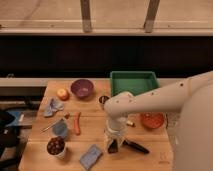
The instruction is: Wipe purple bowl with eraser
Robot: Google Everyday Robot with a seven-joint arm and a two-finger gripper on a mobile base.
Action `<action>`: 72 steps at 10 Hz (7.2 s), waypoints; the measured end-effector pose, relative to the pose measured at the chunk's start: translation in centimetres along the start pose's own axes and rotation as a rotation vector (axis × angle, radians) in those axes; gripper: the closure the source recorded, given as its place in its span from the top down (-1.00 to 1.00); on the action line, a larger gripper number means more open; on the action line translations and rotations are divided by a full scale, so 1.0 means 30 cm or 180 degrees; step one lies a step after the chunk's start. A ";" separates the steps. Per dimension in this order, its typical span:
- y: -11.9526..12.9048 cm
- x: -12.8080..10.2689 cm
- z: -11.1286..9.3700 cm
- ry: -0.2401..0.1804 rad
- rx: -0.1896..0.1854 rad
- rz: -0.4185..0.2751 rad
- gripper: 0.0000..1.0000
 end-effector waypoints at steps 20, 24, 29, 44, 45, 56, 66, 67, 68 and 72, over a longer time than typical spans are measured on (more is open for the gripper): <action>0.248 -0.707 -0.399 -0.0442 0.0027 -0.0554 -1.00; 0.244 -0.762 -0.395 -0.0675 -0.0143 -0.0550 -1.00; 0.341 -0.878 -0.371 -0.0664 -0.0314 -0.0808 -1.00; 0.376 -1.027 -0.400 -0.1178 -0.0402 -0.0850 -1.00; 0.375 -1.027 -0.399 -0.1174 -0.0392 -0.0840 -1.00; 0.307 -1.178 -0.270 -0.1310 -0.0857 -0.0670 -1.00; 0.414 -1.337 -0.223 -0.1212 -0.0942 -0.1030 -1.00; 0.433 -1.344 -0.215 -0.1196 -0.0963 -0.1087 -1.00; 0.438 -1.344 -0.215 -0.1190 -0.0976 -0.1112 -1.00; 0.437 -1.290 -0.223 -0.1143 -0.0938 -0.1149 -1.00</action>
